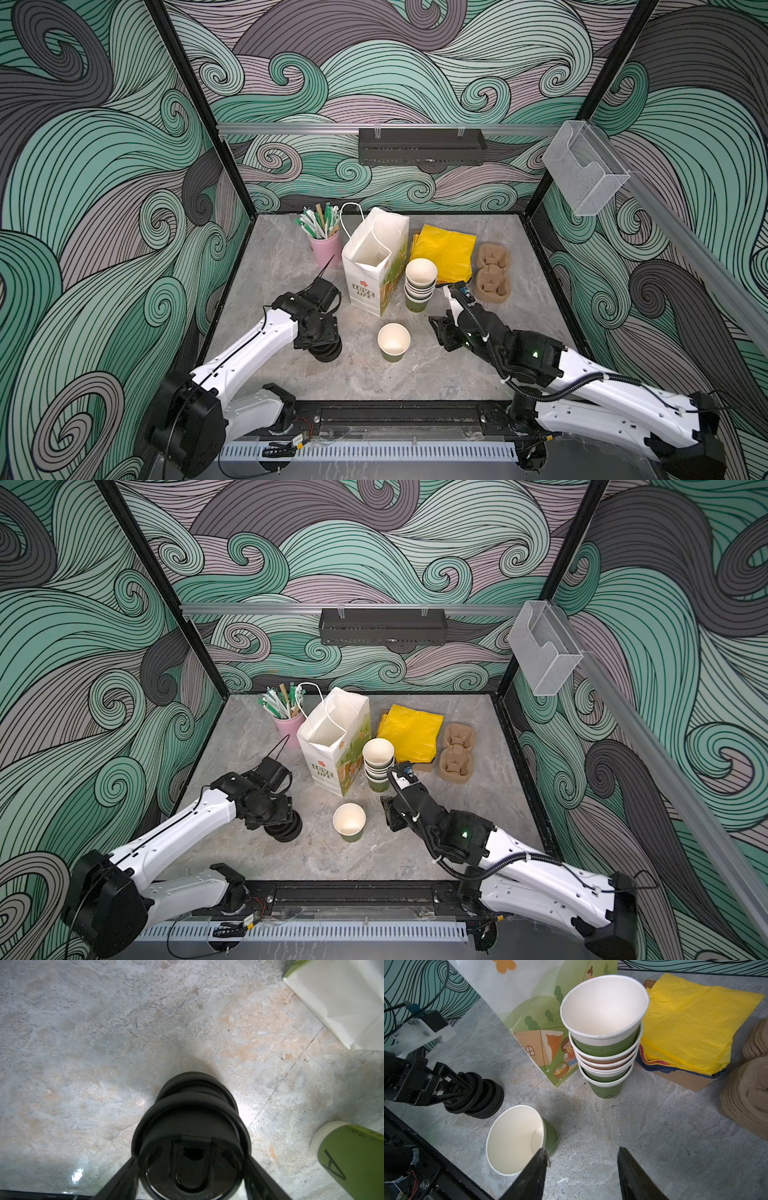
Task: Pack a coffee takeout order
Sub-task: Pick up the lid, then close the lid on the coffee cup.
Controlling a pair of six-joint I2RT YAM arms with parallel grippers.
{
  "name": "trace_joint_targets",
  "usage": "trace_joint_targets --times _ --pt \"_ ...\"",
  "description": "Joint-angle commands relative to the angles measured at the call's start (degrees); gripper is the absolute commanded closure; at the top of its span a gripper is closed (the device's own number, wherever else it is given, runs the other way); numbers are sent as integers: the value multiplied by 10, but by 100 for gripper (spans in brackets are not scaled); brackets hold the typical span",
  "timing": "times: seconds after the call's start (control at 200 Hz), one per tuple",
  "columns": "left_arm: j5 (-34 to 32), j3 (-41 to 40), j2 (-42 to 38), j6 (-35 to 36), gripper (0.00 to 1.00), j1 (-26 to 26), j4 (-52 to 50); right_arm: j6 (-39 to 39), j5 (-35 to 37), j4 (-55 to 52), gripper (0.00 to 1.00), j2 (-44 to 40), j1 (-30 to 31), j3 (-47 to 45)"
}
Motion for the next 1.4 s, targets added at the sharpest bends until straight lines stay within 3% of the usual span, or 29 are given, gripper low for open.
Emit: trace_joint_targets --times 0.0,0.19,0.35,0.855,1.006,1.151,1.246,1.391 --pt "17 19 -29 -11 27 2 -34 14 -2 -8 44 -1 -4 3" --pt "40 34 -71 -17 28 -10 -60 14 -2 -9 44 -2 -6 5" --pt "43 62 -76 -37 30 -50 -93 14 -2 -9 43 -4 -11 3" --pt "-78 168 -9 -166 31 -337 -155 4 13 -47 43 -36 -45 6" --pt "-99 203 22 -91 32 -395 -124 1 14 -52 43 -43 -54 3" --pt "-92 247 78 45 33 -397 -115 -2 21 -68 43 -51 -57 10" --pt "-115 292 115 91 32 -395 -140 0 30 -88 43 -67 -59 14" --pt "-99 341 170 183 31 -393 -163 9 52 -119 43 -99 -58 15"
